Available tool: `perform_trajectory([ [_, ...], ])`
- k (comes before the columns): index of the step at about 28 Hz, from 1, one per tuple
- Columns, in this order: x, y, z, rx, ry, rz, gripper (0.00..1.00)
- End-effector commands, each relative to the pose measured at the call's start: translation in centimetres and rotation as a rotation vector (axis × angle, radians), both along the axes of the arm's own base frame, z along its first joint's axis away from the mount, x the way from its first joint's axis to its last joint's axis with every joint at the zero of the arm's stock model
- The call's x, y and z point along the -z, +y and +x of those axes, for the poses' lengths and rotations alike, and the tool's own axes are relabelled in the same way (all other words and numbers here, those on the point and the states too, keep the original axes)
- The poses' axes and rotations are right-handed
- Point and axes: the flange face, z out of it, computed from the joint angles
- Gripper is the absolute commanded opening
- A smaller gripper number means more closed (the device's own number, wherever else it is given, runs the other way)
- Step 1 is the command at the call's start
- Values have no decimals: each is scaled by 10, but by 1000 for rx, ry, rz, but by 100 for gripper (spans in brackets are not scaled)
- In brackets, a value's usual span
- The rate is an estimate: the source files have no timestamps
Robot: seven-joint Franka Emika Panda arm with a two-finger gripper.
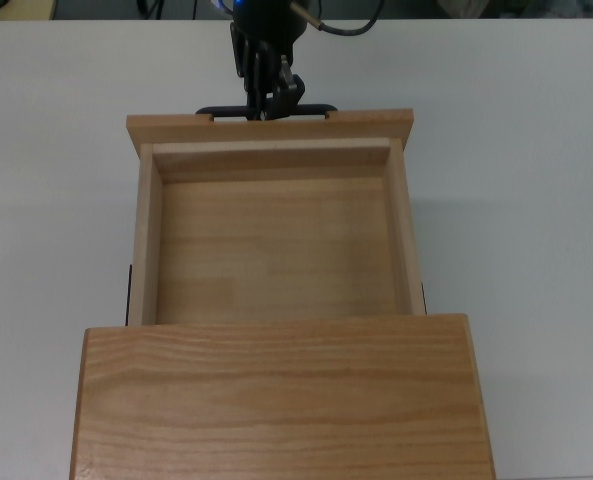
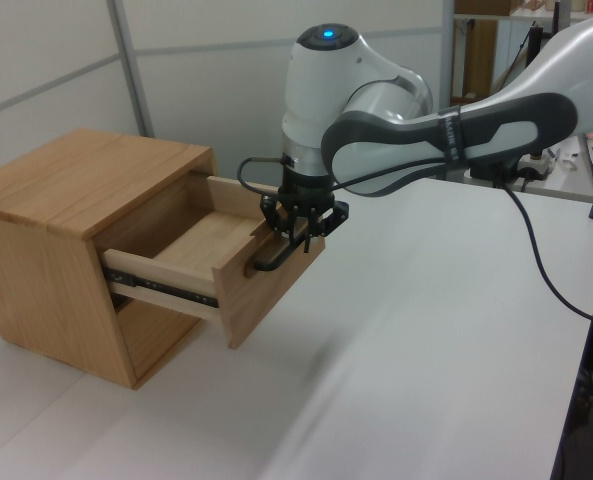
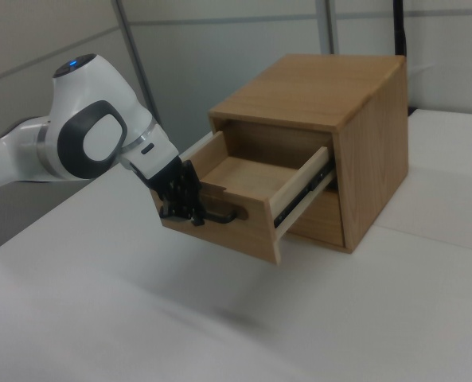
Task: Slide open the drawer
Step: 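Open the gripper, release the handle and lift away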
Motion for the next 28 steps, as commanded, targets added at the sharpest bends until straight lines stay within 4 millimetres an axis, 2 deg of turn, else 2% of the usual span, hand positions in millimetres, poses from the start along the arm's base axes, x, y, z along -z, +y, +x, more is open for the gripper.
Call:
perform_trajectory([
  [1, -26, 3, -30, -66, -18, 6, 0],
  [11, -23, -3, -47, -102, 33, -12, 0],
  [12, -22, -3, -47, -102, 38, -7, 6],
  [15, -26, -4, -46, -110, 35, 3, 34],
  [16, -29, -4, -46, -121, 31, 7, 65],
  [18, -32, -5, -45, -127, 24, 7, 94],
  [19, -33, -5, -45, -127, 21, 7, 100],
  [25, -42, -6, -42, -151, 4, 2, 100],
  [28, -43, -10, -40, -230, 11, -21, 100],
])
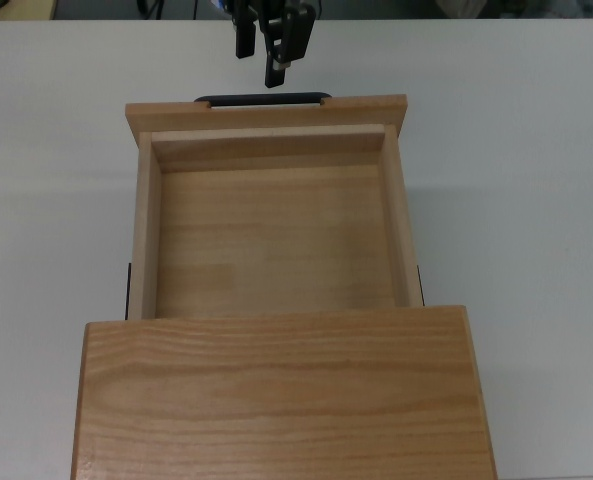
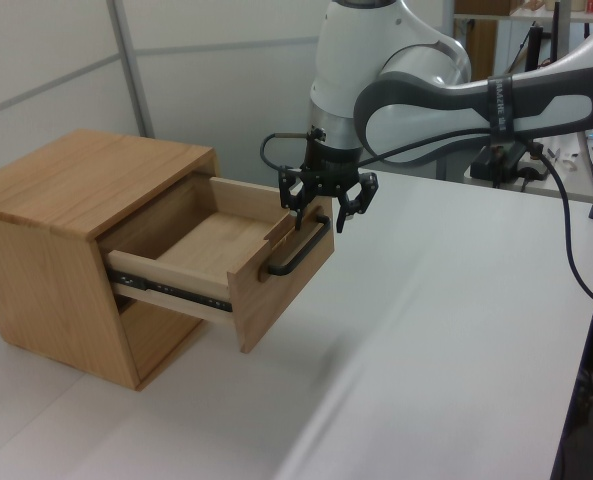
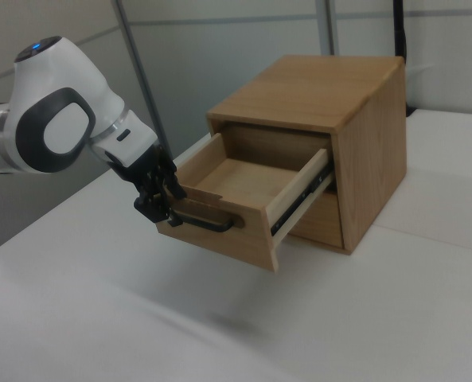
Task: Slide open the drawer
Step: 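Open the gripper, release the handle and lift away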
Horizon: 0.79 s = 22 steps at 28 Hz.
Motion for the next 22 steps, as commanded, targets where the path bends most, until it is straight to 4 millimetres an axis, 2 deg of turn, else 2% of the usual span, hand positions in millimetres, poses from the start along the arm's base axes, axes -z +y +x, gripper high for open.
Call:
perform_trajectory([
  [1, -1, -4, -2, -123, 26, -19, 100],
  [9, -3, -8, -5, -423, 74, -115, 100],
  [10, -3, -8, -7, -526, 105, -136, 100],
  [18, -18, -24, -19, -1006, 245, -194, 100],
  [22, -30, -29, -27, -1119, 297, -199, 100],
])
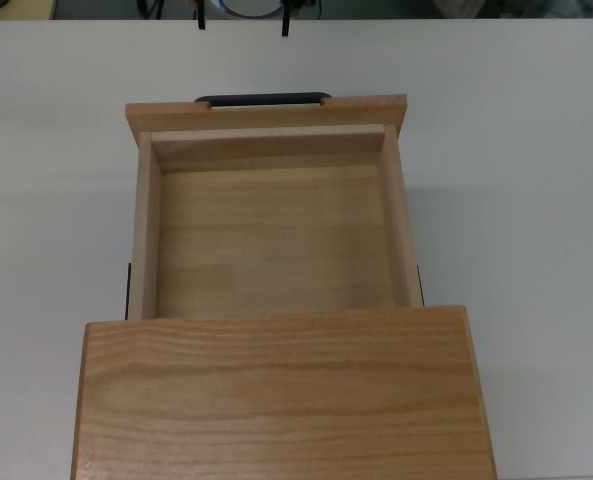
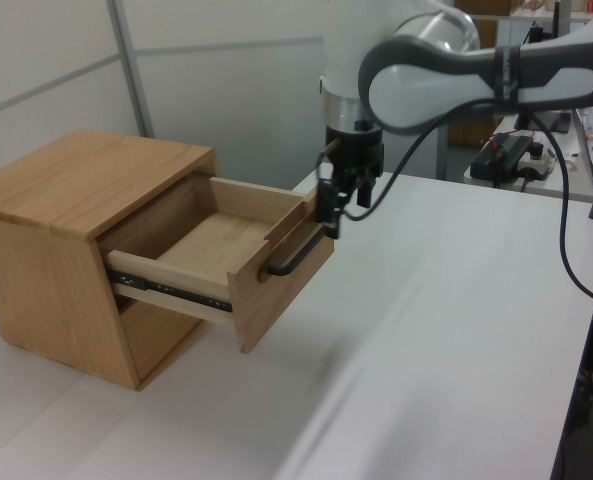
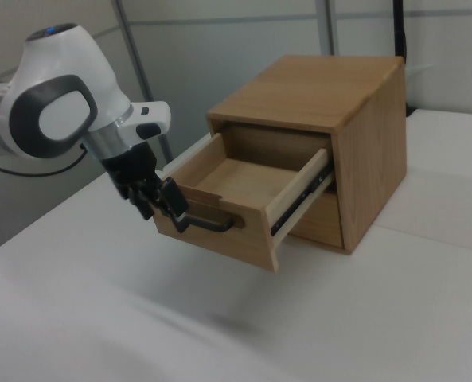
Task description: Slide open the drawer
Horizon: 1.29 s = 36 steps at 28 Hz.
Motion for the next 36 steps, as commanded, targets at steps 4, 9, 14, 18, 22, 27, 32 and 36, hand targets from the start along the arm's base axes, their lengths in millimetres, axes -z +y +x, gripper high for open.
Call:
perform_trajectory([
  [4, -20, -4, -12, -136, 77, -1, 100],
  [9, -14, -5, -17, -127, 134, -6, 100],
  [14, -11, -4, -16, -79, 145, -8, 100],
  [18, -20, -4, -13, -77, 128, -7, 100],
  [22, -26, -4, -12, -77, 131, -7, 100],
  [27, -27, -4, -14, -79, 142, -8, 100],
  [32, -35, -6, -16, -81, 144, -8, 100],
  [36, -43, -6, -16, -77, 130, -7, 100],
])
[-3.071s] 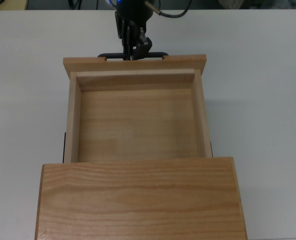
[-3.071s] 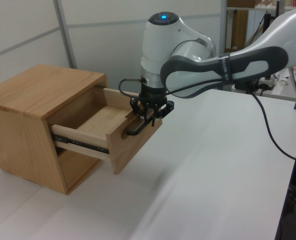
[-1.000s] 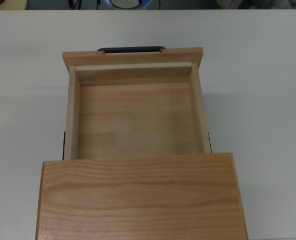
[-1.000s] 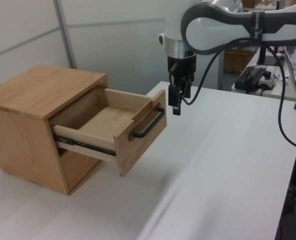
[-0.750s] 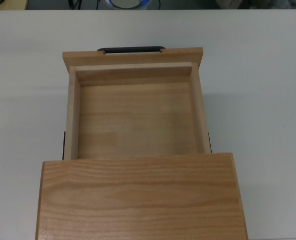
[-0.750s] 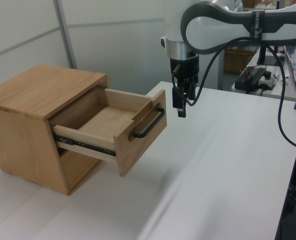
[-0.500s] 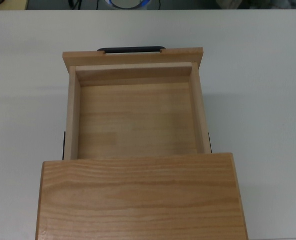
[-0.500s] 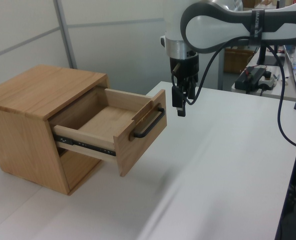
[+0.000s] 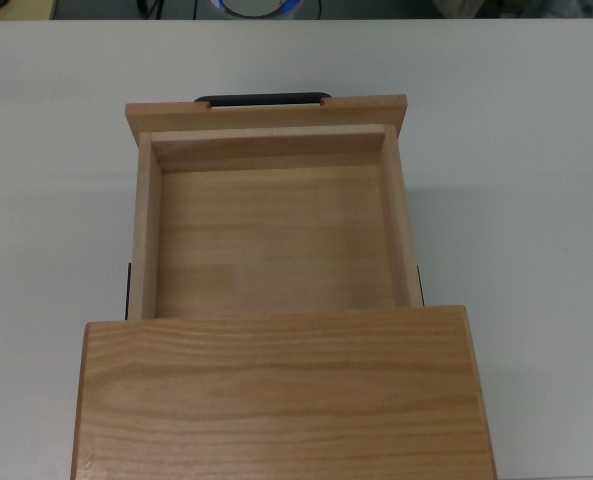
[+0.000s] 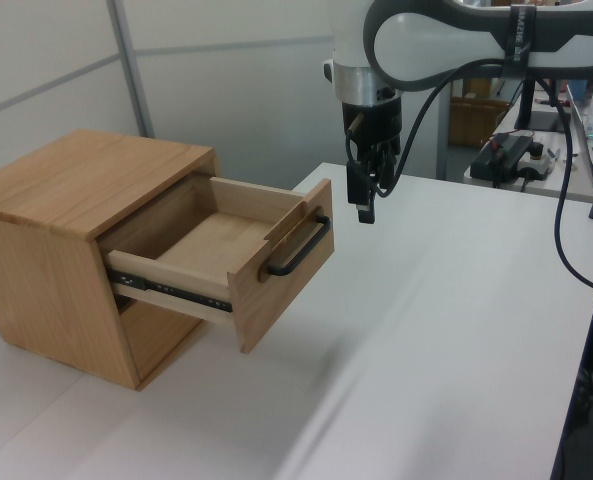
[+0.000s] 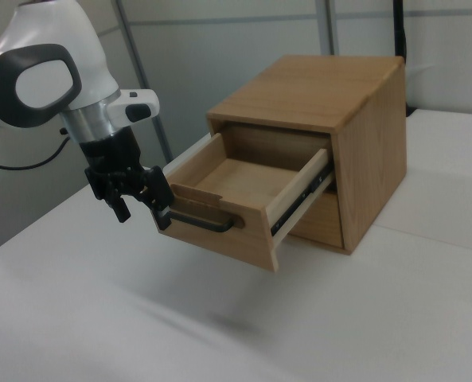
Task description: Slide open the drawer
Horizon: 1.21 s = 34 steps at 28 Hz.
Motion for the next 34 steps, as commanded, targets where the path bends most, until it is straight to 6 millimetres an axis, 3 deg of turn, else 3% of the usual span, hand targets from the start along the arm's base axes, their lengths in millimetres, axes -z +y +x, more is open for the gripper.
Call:
perform_trajectory([
  [1, -10, -1, 1, 15, 16, 12, 100],
  [34, -14, -14, -5, 25, 51, 12, 100],
])
